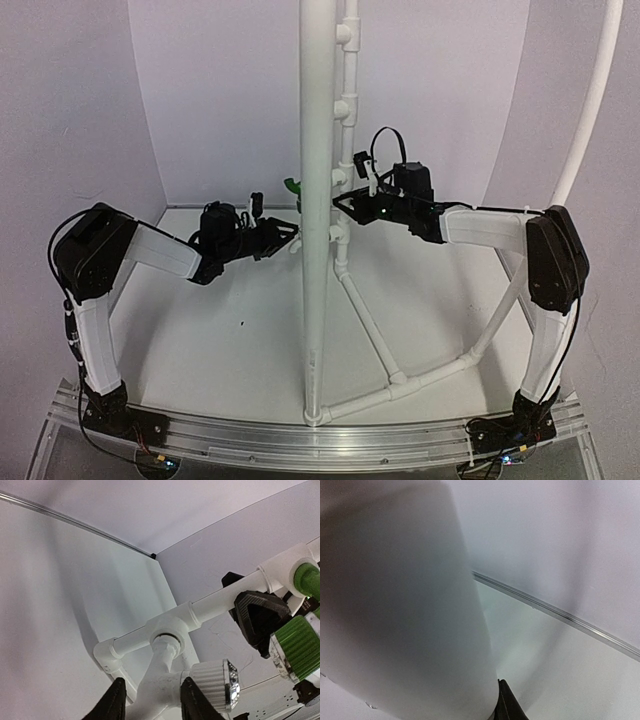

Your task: Install the water faucets

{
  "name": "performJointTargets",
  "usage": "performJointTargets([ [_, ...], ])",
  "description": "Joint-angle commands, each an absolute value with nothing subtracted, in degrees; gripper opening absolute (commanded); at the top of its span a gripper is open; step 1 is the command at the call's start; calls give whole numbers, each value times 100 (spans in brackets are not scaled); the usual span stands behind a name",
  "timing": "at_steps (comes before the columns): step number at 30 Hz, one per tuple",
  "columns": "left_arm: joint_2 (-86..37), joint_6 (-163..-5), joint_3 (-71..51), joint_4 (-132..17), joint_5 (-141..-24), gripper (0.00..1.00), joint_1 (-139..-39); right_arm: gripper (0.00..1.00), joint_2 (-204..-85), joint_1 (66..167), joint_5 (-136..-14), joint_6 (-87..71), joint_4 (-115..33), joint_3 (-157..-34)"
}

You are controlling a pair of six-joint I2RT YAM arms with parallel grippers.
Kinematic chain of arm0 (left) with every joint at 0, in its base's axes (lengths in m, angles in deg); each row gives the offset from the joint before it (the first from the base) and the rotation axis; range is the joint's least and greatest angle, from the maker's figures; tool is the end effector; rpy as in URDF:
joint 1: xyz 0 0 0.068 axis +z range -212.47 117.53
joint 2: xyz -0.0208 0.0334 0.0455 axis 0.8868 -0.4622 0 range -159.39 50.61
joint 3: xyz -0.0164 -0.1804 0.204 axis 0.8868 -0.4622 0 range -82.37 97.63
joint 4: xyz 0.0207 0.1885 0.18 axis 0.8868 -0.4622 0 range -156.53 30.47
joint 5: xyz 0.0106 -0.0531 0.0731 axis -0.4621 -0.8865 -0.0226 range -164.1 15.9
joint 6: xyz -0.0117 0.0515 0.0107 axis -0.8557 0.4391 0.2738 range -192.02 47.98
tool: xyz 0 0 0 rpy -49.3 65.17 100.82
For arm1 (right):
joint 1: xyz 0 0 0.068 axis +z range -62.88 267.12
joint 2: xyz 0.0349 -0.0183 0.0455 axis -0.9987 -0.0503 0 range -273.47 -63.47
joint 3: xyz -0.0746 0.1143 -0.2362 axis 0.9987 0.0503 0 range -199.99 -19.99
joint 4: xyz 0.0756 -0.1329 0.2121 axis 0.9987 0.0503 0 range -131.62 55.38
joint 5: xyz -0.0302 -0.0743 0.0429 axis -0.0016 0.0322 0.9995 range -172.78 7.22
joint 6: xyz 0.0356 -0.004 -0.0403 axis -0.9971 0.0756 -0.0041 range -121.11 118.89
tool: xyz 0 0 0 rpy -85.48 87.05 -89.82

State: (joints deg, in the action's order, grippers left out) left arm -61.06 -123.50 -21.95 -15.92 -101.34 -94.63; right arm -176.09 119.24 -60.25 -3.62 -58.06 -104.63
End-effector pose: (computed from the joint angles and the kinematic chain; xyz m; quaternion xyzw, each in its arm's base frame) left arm 0.3488 -0.2387 0.1913 0.0300 0.7471 -0.5587 0.3588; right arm 0.3915 0.2620 0.2738 -0.3136 0.7030 0.3291 0.5470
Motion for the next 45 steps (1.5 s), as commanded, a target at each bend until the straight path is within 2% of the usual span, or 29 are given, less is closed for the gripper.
performJointTargets([
  [1, -5410, -12104, -2274, -1867, -10709, 43, -9552, 0, -17605, 12078, -5262, -990, -5481, -10512],
  [7, -4793, -11775, -2362, -2939, -10766, 52, -9386, 0, -17588, 12078, -5258, -1022, -5481, -10497],
  [12, -4855, -12186, -2133, -3274, -10932, 71, -9384, 0, -17601, 12079, -5262, -1051, -5481, -10498],
  [14, -4943, -12496, -2039, -3408, -11012, 83, -9377, 0, -17598, 12079, -5255, -1075, -5487, -10496],
  [18, -5008, -13471, -2217, -2955, -11072, 97, -9368, 0, -17597, 12078, -5263, -1076, -5485, -10495],
  [23, -4854, -14842, -2955, -1732, -10730, 100, -9362, 0, -17588, 12078, -5266, -1060, -5489, -10489],
  [28, -4668, -15489, -2964, -2174, -10524, 100, -9341, 0, -17602, 12078, -5242, -1095, -5490, -10480],
  [31, -4280, -14803, -2682, -3336, -10265, 100, -9379, 0, -17605, 12078, -5228, -1096, -5490, -10470],
  [34, -3682, -13291, -2669, -4415, -9536, 100, -9546, 0, -17591, 12078, -5216, -1095, -5490, -10455],
  [38, -3012, -11511, -3316, -4252, -8876, 100, -9546, 0, -17605, 12078, -5163, -1104, -5490, -10438],
  [45, -3008, -9026, -3213, -4350, -8561, 100, -9583, 0, -17616, 12078, -5146, -1086, -5481, -10475],
])
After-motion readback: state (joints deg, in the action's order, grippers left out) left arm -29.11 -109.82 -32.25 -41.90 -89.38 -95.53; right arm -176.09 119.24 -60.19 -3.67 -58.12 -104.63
